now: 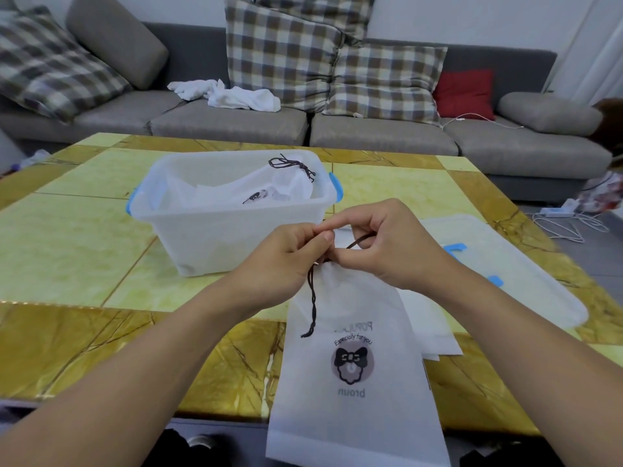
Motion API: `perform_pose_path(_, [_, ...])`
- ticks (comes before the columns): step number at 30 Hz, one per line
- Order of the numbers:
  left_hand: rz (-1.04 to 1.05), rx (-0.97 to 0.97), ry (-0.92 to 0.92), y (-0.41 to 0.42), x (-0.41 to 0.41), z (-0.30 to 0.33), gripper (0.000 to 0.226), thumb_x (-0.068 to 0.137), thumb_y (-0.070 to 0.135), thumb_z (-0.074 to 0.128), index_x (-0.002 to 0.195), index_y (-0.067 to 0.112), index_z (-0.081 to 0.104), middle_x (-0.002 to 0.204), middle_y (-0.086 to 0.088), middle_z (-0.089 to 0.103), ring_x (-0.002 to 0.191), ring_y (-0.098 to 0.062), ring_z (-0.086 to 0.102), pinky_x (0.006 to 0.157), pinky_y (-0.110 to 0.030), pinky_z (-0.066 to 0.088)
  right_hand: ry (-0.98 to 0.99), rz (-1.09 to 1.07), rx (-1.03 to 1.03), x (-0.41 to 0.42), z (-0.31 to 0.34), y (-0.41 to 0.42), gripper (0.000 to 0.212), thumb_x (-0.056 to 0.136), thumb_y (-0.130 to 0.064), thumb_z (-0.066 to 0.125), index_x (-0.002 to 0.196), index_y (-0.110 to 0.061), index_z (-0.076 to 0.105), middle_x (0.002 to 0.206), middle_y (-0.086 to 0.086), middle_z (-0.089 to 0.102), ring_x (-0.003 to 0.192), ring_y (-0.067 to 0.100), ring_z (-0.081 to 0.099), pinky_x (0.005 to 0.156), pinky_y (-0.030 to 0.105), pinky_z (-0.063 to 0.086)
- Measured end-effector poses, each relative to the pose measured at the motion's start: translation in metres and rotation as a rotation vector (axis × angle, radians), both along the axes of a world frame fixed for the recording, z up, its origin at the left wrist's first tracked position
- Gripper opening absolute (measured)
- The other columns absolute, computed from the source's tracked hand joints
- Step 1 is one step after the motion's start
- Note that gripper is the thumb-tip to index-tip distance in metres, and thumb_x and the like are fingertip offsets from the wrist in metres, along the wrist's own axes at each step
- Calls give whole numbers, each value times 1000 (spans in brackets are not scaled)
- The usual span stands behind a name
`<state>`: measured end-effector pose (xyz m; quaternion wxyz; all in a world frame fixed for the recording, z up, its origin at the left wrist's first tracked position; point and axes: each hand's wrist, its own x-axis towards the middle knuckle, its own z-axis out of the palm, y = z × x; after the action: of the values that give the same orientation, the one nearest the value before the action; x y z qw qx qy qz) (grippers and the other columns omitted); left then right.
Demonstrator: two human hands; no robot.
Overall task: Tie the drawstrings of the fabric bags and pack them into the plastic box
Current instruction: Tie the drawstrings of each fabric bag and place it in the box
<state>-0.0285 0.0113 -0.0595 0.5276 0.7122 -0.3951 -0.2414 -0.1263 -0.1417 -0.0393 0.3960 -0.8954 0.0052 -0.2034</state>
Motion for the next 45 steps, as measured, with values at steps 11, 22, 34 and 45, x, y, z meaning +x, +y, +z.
perform_pose_path(11, [-38, -45, 20, 2, 3, -1, 21, 101, 22, 55, 88, 13, 69, 84, 1, 68, 77, -5, 59, 75, -19, 44, 35, -75, 249, -1, -8, -14, 11, 85, -15, 78, 83, -8, 70, 52, -3, 27, 49, 15, 20, 47, 22, 21])
perform_pose_path(22, [-39, -103, 130, -1, -3, 0, 35, 106, 21, 46, 80, 9, 67, 84, -13, 63, 73, -10, 55, 71, -15, 47, 130, 28, 357, -8, -2, -14, 19, 87, -2, 72, 104, -10, 76, 53, 2, 28, 45, 10, 21, 45, 15, 24])
perform_pose_path(34, [5, -76, 168, 1, -8, 6, 38, 105, 23, 47, 83, 4, 72, 68, 0, 62, 56, 0, 53, 54, -6, 39, 178, -90, 346, -1, -5, -8, 18, 99, -12, 59, 86, -1, 64, 53, -6, 28, 48, 11, 20, 43, 22, 20])
perform_pose_path(45, [-101, -10, 235, 2, -6, 6, 37, 106, 24, 43, 92, 12, 75, 82, -1, 65, 73, -4, 57, 64, -11, 44, 352, -93, 735, -2, 4, -10, 8, 96, -13, 42, 88, -14, 44, 69, 1, 11, 54, 13, 8, 45, 21, 6])
